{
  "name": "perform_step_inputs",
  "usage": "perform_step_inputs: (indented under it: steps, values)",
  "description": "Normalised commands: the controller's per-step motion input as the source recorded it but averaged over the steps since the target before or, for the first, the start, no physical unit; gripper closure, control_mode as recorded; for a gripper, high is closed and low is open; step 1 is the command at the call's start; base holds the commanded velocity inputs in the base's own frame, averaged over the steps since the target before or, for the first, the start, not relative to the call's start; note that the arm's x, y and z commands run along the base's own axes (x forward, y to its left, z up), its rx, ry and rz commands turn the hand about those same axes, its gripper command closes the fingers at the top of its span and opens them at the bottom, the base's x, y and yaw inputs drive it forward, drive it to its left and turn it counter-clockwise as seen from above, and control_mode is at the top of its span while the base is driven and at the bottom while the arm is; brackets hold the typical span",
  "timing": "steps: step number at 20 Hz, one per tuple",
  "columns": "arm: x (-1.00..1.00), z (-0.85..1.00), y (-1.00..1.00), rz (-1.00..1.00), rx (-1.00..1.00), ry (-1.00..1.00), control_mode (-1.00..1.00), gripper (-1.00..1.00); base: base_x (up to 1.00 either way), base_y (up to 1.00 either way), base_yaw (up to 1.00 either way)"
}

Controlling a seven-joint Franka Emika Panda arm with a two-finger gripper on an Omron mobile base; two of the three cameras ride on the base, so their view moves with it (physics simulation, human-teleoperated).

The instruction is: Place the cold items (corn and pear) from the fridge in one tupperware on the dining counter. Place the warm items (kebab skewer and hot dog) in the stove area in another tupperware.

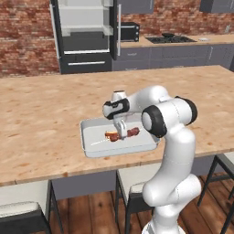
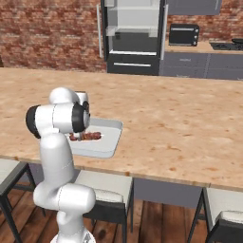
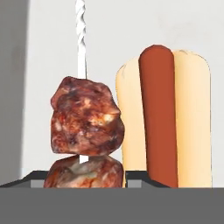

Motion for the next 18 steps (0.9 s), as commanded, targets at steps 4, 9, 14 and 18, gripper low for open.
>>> perform_step_inputs:
  steps: [4,9,14,18]
  values:
    - [0.05,-0.40,0.00,0.00,0.00,0.00,-1.00,1.00,0.00,0.00,0.00]
    - [0.00,-0.46,0.00,0.00,0.00,0.00,-1.00,-1.00,0.00,0.00,0.00]
    - [-0.02,-0.17,0.00,0.00,0.00,0.00,-1.00,-1.00,0.00,0.00,0.00]
    - [-0.23,0.15,0.00,0.00,0.00,-0.04,-1.00,-1.00,0.00,0.00,0.00]
